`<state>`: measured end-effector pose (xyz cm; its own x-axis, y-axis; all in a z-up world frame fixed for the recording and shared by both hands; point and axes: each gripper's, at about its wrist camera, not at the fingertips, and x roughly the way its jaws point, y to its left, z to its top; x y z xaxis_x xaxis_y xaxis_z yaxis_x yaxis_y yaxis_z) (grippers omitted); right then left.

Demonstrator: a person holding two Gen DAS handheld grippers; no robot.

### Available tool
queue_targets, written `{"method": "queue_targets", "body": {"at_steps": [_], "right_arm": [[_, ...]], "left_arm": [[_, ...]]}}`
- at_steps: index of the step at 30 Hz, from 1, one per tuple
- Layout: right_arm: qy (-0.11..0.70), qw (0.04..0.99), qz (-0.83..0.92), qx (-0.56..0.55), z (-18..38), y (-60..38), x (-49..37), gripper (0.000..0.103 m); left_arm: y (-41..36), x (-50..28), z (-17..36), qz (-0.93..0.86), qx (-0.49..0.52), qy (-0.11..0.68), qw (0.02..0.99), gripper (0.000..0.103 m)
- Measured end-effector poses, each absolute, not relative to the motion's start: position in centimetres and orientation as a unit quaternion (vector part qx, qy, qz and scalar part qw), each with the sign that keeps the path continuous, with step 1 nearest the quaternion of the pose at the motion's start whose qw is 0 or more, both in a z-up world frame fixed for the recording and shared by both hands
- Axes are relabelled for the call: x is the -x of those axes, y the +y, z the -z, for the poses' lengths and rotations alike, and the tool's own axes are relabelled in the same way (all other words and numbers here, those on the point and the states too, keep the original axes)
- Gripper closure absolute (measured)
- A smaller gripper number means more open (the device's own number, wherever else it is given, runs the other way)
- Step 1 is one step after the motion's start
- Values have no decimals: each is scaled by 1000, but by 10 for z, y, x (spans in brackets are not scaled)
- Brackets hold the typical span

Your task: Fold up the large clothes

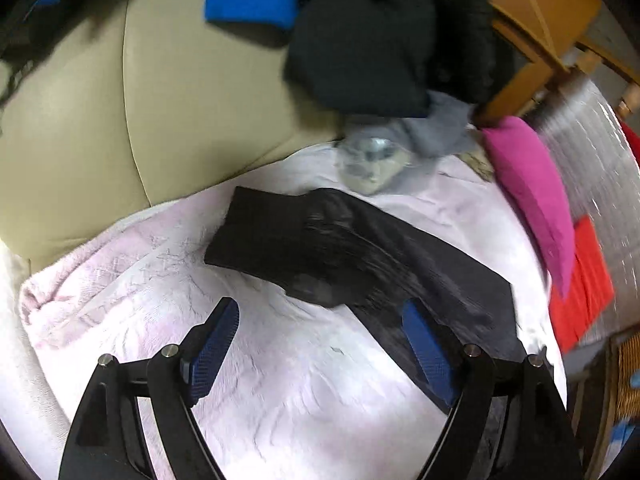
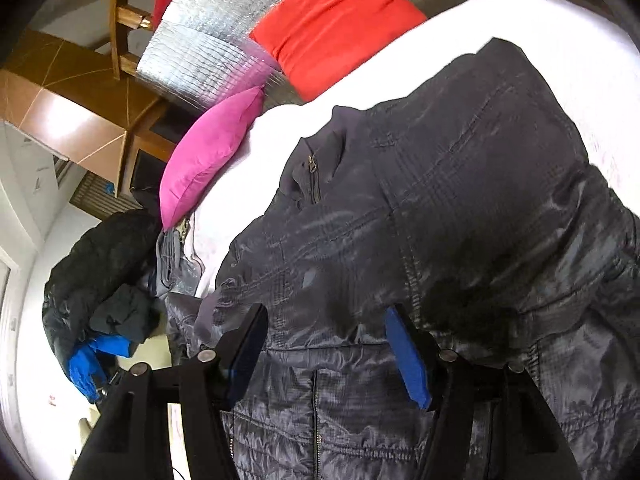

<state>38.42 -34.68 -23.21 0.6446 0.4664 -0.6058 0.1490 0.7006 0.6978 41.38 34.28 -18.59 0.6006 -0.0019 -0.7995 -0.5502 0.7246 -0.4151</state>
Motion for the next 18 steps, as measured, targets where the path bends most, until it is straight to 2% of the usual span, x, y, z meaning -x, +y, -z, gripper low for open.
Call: {"method": "queue_targets", "body": {"at_steps": [8, 13, 14, 15, 17, 18], "right_arm": [[400, 841, -93, -353, 229, -342, -391, 38], [405, 842, -81, -348, 236, -342, -398, 38], [408, 842, -79, -344, 238, -341, -400, 38], [411, 842, -77, -340, 240, -339, -402, 38], [416, 843, -74, -333, 243, -336, -404, 38], [418, 844, -73, -328, 244, -335, -405, 38]], "left_arm": [[366, -454, 243, -191, 393, 420, 796, 19], [376, -471, 262, -204, 432, 384, 790, 21], [377, -473, 262, -210, 428, 375, 795, 34], [377, -475, 260, -217, 420, 370, 799, 42], [379, -483, 260, -226, 397, 371, 808, 73], [380, -486, 259, -230, 387, 371, 812, 78]]}}
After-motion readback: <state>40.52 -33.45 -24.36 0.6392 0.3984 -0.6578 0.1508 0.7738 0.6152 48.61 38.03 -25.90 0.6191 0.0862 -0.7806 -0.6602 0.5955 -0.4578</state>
